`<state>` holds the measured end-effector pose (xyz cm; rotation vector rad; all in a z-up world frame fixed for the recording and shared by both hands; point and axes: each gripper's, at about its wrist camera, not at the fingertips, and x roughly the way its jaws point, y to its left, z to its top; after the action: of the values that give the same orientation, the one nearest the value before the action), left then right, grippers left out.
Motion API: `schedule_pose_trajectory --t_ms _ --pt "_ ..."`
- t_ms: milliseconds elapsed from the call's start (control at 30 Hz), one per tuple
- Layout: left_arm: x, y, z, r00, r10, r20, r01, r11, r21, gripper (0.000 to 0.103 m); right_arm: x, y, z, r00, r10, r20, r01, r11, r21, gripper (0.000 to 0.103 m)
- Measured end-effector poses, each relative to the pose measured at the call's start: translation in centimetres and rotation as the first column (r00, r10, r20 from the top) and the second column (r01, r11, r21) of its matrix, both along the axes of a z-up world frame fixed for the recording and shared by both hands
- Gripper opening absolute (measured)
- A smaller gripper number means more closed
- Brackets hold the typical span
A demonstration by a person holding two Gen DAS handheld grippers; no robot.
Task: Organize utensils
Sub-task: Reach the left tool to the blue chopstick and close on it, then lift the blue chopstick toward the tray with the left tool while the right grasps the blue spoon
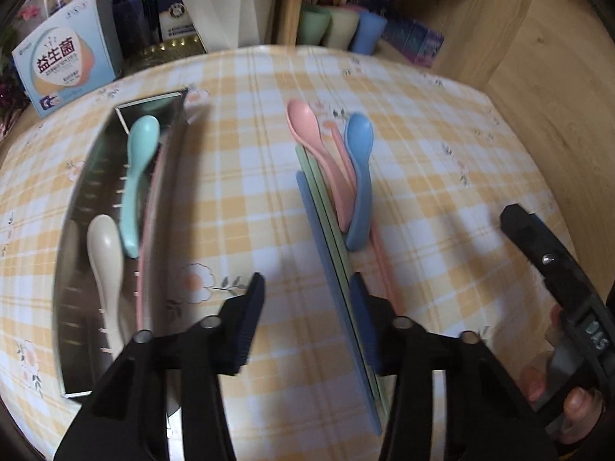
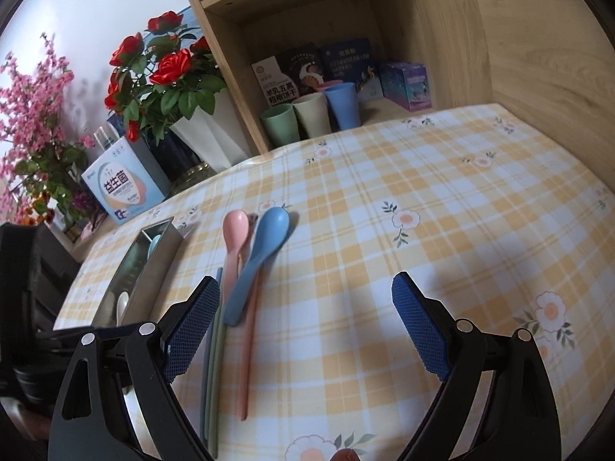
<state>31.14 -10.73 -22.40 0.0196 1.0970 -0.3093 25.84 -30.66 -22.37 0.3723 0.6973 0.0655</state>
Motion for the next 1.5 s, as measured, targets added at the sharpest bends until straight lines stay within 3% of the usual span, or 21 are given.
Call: schedule_pose_trajectory --t_ms 133,467,833,967,1133,1300,1500 --pt "0.6 -0.6 -1.4 0.999 -0.009 -0.047 0.009 1.000 0.006 0.026 0.3 -0.6 -0.7 1.000 -0.005 -0.012 0.005 1.000 0.023 0.088" --pt "0.8 -1.7 -2.3 0.997 -0.056 -0.049 0.058 0.997 0.057 0.025 0.6 -1.2 -1.5 0.999 -0.026 -0.027 0.027 0.998 0.056 0.088" --pt "0.3 -0.7 -2.4 0.999 -0.022 -0.049 0.026 0.996 0.086 0.025 0.6 -1.2 -1.5 0.999 -0.027 -0.027 0.029 0.997 0.068 0.088" --pt "0.2 -2.1 -2.7 0.997 -0.078 -0.020 0.080 0.984 0.159 0.025 0.5 -1.2 -1.5 0.999 -0.025 -0.024 0.027 0.997 0.074 0.088" --pt "-0.5 -2.5 -2.9 0.994 -0.105 0.008 0.103 0.985 0.139 0.008 0.5 -1.4 -1.6 0.999 -0.034 -0.032 0.037 0.996 0.080 0.088" --pt "-0.6 -1.5 -2.7 0.998 -0.058 0.008 0.057 0.992 0.114 0.005 0.4 -1.6 -1.8 0.999 -0.030 -0.039 0.033 0.995 0.094 0.088" --pt "-1.6 0.0 -0.5 0.997 -0.035 0.064 0.031 0.997 0.066 0.005 0.4 -1.6 -2.1 0.997 -0.031 -0.067 0.040 0.989 0.143 0.088"
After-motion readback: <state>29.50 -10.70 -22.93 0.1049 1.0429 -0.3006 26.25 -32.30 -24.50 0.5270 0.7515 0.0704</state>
